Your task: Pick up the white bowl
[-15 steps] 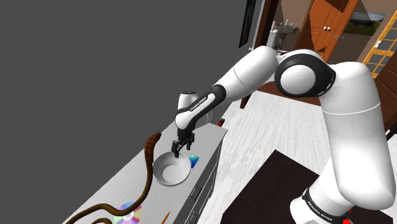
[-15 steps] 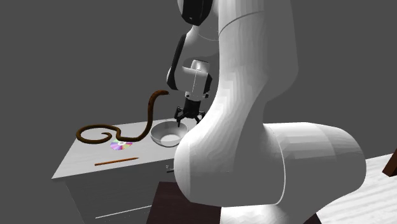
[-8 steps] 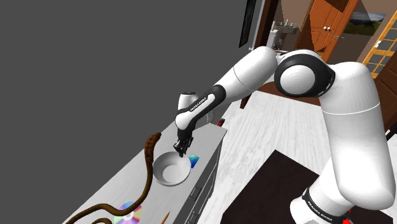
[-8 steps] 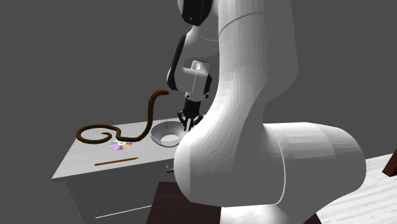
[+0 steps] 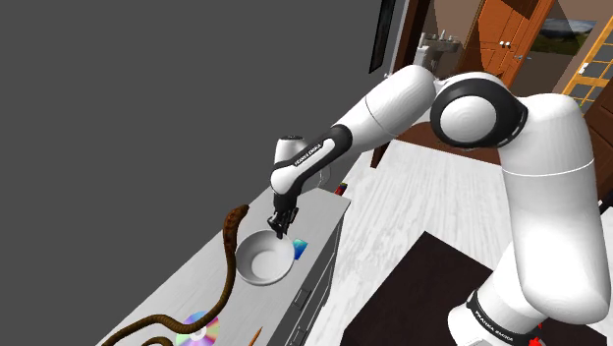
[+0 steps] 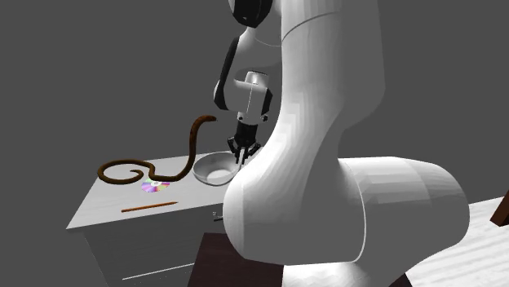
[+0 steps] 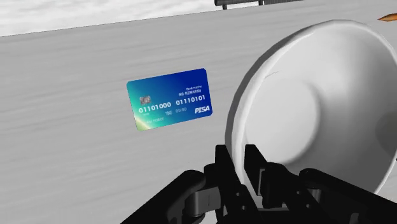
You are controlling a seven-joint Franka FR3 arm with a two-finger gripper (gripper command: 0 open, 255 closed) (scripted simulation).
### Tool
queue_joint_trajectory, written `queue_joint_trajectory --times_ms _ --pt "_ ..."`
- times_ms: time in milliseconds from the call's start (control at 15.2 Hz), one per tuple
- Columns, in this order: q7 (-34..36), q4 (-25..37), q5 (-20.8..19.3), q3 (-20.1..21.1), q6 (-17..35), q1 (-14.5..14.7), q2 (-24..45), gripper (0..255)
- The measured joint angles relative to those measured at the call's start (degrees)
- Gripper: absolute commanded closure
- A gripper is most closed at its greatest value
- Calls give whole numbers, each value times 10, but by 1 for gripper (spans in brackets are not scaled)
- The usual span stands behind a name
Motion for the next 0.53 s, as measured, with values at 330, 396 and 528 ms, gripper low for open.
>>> queue_joint_trajectory --times_ms 330,396,528 --pt "7 -3 -2 0 -28 -1 -32 255" --pt "7 -3 -2 -1 -33 -1 -37 255" --pt "9 -4 -3 -1 -43 -1 -48 255"
